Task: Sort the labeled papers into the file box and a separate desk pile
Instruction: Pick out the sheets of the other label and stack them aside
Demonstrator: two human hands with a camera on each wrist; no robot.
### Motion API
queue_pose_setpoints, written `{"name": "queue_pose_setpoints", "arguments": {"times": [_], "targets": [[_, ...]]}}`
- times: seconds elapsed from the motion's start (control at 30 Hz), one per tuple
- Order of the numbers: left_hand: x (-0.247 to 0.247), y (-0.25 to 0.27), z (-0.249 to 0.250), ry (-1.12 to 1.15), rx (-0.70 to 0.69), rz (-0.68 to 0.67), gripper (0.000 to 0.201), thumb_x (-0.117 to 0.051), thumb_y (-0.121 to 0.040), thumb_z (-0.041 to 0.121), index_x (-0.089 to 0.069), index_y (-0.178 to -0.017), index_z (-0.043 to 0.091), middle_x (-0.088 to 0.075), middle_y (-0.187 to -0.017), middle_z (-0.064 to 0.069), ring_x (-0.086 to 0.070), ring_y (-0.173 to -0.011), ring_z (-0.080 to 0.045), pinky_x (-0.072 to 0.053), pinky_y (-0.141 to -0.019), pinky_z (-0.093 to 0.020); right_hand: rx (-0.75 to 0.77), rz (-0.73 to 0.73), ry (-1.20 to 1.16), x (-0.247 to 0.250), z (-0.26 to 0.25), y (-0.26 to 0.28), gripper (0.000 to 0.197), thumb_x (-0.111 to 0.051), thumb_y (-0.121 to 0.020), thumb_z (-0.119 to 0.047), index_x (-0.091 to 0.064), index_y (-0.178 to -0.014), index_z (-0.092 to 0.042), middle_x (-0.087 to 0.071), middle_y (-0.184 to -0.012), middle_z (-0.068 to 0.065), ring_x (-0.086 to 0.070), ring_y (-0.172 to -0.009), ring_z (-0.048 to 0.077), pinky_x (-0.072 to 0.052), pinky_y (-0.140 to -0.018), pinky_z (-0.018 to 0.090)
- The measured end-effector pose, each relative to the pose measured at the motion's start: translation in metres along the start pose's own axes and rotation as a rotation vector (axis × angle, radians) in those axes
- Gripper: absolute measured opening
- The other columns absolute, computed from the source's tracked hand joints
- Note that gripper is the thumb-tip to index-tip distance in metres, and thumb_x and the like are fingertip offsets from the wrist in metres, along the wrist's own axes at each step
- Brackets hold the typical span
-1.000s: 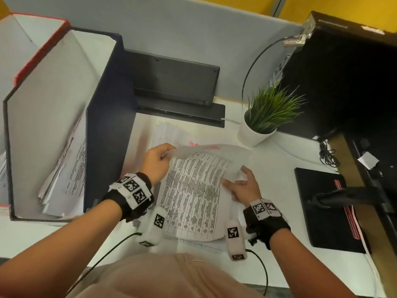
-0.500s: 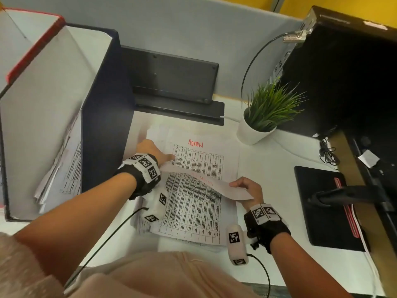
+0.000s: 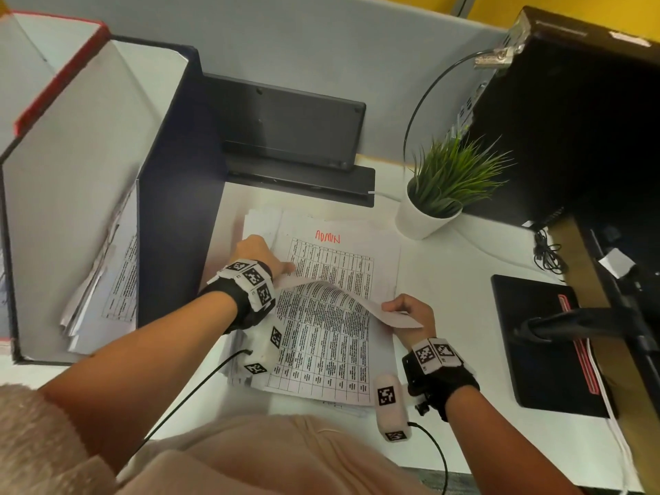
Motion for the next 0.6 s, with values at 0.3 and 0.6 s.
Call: {"name": "queue_pose_setpoints", "arguments": {"times": [0.3, 0.6], "targets": [[-0.001, 0.012, -0.006, 0.171, -0.241, 0.154, 0.034, -0.062, -0.087, 0.02, -0.055, -0.058, 0.005, -0.047, -0.052, -0.004, -0.042, -0.049, -0.016, -0.041, -0.052, -0.024, -0.064, 0.031, -0.04, -0.001, 0.002, -0.004, 0.033, -0.067, -0.071, 0.017, -0.057, -0.059, -0.012, -0.06, -0.077, 0.011, -0.056, -0.078, 0.026, -0.05, -0.074, 0.042], [0.011, 0.043, -0.002, 0.414, -0.691, 0.305, 0.029, -0.049, -0.092, 0.0, -0.063, -0.116, 0.005, -0.066, -0.103, -0.007, -0.06, -0.089, -0.016, -0.049, -0.084, -0.026, -0.092, 0.001, -0.143, 0.001, -0.019, -0.003, 0.023, -0.075, -0.071, 0.004, -0.059, -0.087, 0.01, -0.058, -0.071, 0.018, -0.049, -0.047, 0.018, -0.043, -0.044, 0.022]]}}
Point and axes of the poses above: each hand's wrist, its own y-axis away from the middle knuckle, its own x-axis out of the back of the hand, z = x × y, the point moved 3 cm from there along -y, towards the middle knuckle
